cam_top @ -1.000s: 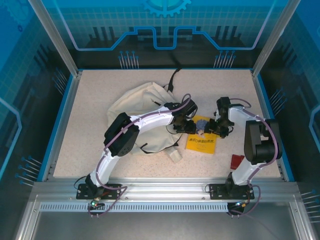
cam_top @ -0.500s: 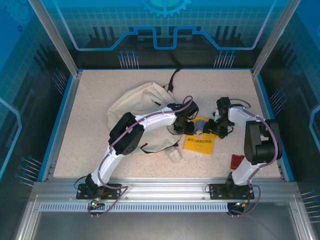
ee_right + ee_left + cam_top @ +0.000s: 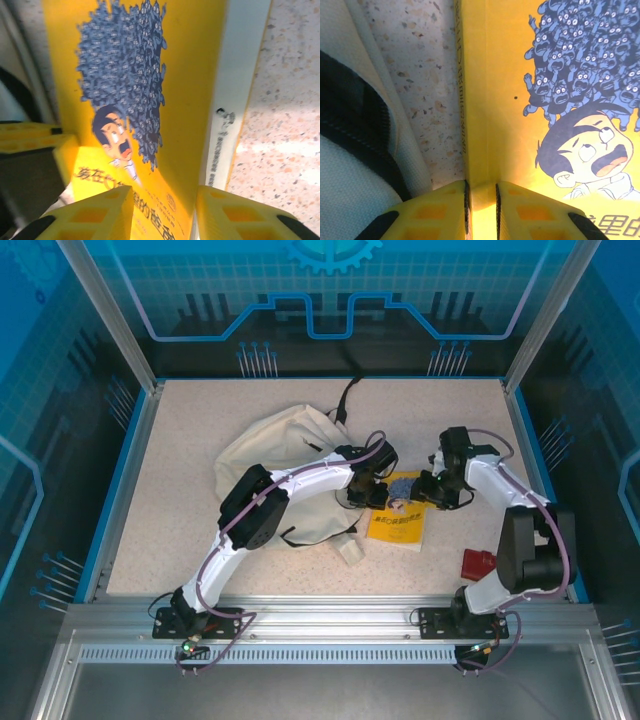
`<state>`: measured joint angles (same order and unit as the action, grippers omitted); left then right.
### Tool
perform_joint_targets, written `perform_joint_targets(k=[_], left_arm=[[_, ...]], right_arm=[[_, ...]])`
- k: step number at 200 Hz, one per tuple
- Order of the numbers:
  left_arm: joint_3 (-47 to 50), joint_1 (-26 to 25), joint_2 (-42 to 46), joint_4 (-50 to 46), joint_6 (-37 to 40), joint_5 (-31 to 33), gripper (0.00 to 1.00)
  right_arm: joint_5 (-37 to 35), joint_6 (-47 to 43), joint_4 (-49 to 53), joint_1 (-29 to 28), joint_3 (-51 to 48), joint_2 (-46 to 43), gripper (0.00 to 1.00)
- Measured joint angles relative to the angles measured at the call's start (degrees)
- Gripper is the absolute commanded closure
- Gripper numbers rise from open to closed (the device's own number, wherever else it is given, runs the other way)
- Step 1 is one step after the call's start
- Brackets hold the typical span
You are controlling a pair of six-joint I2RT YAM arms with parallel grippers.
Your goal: Pack the student bag
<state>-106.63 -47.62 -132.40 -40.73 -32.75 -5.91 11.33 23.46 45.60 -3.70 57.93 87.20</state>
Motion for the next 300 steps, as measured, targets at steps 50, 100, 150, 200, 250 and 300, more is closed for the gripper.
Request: perform_joint_targets(k=[50,100,150,200,250,300], left_arm=[[-0.50,0.00,-0.26,-0.55,-0.02,0.07,0.80],[-0.66,0.00,-0.31,-0.63,0.17,0.04,0.74],[0.55,0.33,1.79,1.22,2.67,-3.45,0.36],[10.93,7.02,19.28,7.13,2.84,-11.28,0.20],[26.71,17.38,35.12,16.52,1.03,-18.93,0.01],[37.48,21.29,38.58,24.28,-2.10,-27.61,0.01]], right_arm=[[0.61,0.98,0.02,-0.09,0.00,-0.52,0.86],[-2.12,1.75,-0.02,-0.44,-0.33,-0.61,1.00],[-2.34,0.87,-0.20,-0.48,-0.96,-6.95,1.00],[5.38,-1.51,-0.22,0.66,1.11,-13.73,1.00],[18.64,-2.21,-1.25,0.66,7.06,-14.08,1.00],[28.41,-1.86,-4.46,-3.15,12.11,-10.78,1.00]])
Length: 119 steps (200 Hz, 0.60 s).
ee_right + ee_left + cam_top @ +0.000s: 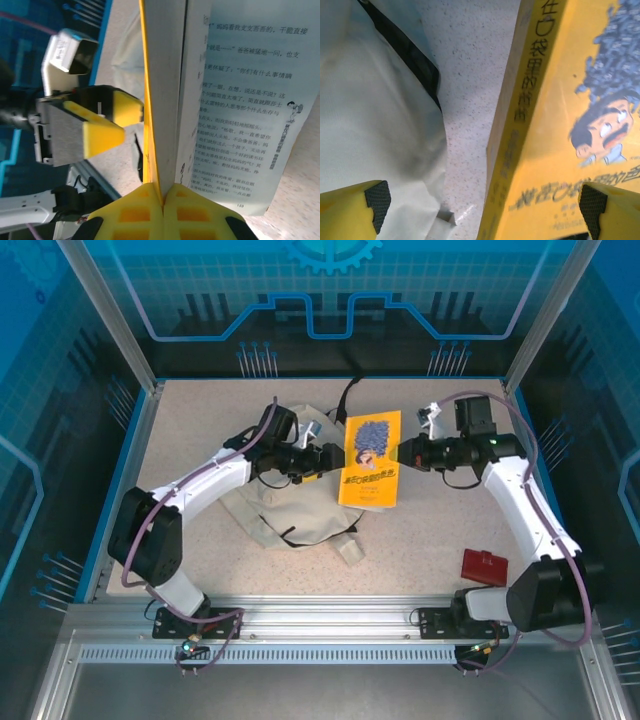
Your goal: Pack the student bag
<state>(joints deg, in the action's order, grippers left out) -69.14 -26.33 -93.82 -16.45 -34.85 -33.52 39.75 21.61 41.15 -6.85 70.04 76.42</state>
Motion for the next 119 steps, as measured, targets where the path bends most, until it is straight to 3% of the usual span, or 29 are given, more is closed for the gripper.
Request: perform_joint_targets(k=[78,119], left_arm=[[9.88,2.27,0.26,23.12,-16.13,-10.29,0.05],[10.19,2.56,1.31,27.89,-18.53,-11.69,0.31]], right_arm=[[7.87,2.08,-4.00,-4.09,3.06,6.97,1.00],[8.39,2.12,-4.42,-4.07,3.61,7.82,1.00]])
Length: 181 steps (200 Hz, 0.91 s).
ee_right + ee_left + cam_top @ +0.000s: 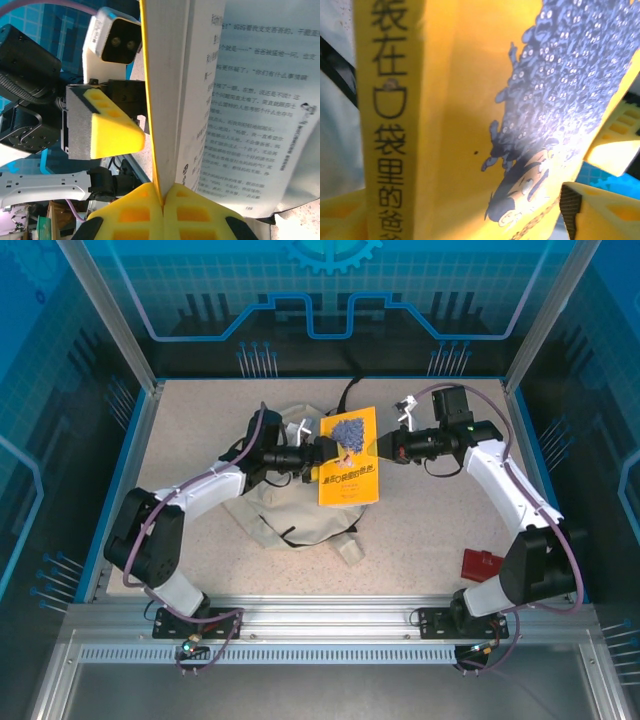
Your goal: Pack the student bag
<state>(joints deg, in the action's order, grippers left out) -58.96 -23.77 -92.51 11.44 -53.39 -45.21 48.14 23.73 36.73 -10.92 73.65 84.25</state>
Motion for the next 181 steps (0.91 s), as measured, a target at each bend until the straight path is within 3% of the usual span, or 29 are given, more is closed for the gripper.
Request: perform_joint_targets(k=[57,68,85,103,115,141,181], left_arm=[[0.98,1.20,0.83,2.38,-1.42,-0.72,0.60],[1.14,1.42,1.22,2.60,-1.40,-0.76,0.70],[1.40,1.75,1.92,3.21,-2.12,-0.74,0.81],[1.73,2.01,2.73,3.72,-2.71,-0.63,0.88],[1.86,2.25,3.37,3.45,-3.19,-0.09,0.92],[2.47,3.52,4.98,2.05,-3.72,2.69,0.93],[2.89,5.66,9.35,-0.48,-4.50,10.54,0.93]], right_arm=[[-0.31,0.00,0.07,0.09,0.37,1.40,1.00],[-0.66,-0.02,0.07,0.13,0.42,1.81,1.00],[-1.27,0.09,0.24,0.24,0.70,2.56,0.76],[-2.67,0.35,0.59,0.37,0.85,2.93,0.38],[-4.22,0.87,0.61,0.50,0.85,2.73,0.24],[-7.87,4.11,-1.97,1.22,-2.08,-0.74,0.11],[-9.77,13.51,-12.09,0.42,-12.02,-9.46,0.03]])
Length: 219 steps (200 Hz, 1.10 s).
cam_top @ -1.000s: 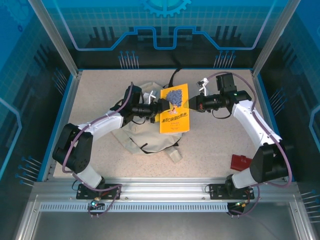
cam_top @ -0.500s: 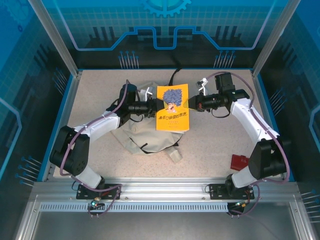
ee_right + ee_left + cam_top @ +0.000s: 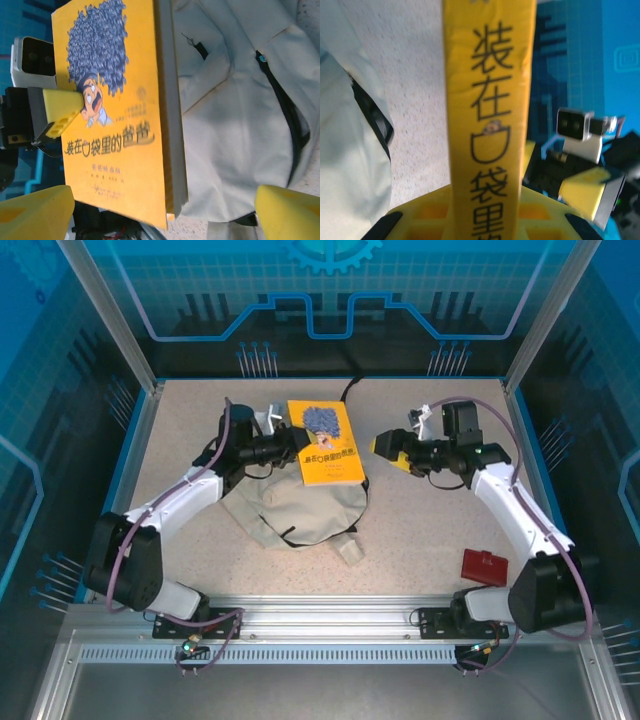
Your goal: Pack the student bag
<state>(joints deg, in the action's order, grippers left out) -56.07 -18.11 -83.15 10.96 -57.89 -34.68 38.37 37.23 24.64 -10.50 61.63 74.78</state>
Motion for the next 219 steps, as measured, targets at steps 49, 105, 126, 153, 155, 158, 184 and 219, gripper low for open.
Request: perform_joint_targets(k=[49,105,126,153,155,158,184,219], left_arm=[[0.00,0.17,3.21,0.59,-4.04,9.90,0.93],[1.73,0.13,4.50,7.04,-11.30,16.74,0.93],[2.32,-0.26,5.44,8.28,-13.00,19.10,0.93],[2.64,-1.40,5.79,11.13,-14.71,21.49,0.93],[2.69,-1.53,5.81,11.32,-14.80,21.68,0.93],[2.69,-1.70,5.81,11.65,-15.04,21.90,0.93],[2.91,-2.95,5.81,13.90,-16.83,23.02,0.93],[3.50,-3.48,5.81,16.76,-18.75,23.45,0.93]], right_arm=[[-3.10,16.46,-17.51,-8.61,-8.57,-4.31,0.01],[-11.76,34.75,-34.82,-13.22,-13.70,-7.13,0.02],[-13.35,40.15,-39.54,-14.91,-14.29,-6.12,0.03],[-14.64,46.10,-46.42,-16.59,-14.38,-2.69,0.03],[-14.67,46.56,-47.08,-16.74,-14.38,-2.29,0.03],[-14.80,47.15,-47.84,-17.00,-14.36,-1.75,0.04],[-15.21,53.02,-53.18,-18.86,-14.03,3.19,0.08],[-17.86,58.64,-57.64,-19.58,-13.90,5.73,0.23]])
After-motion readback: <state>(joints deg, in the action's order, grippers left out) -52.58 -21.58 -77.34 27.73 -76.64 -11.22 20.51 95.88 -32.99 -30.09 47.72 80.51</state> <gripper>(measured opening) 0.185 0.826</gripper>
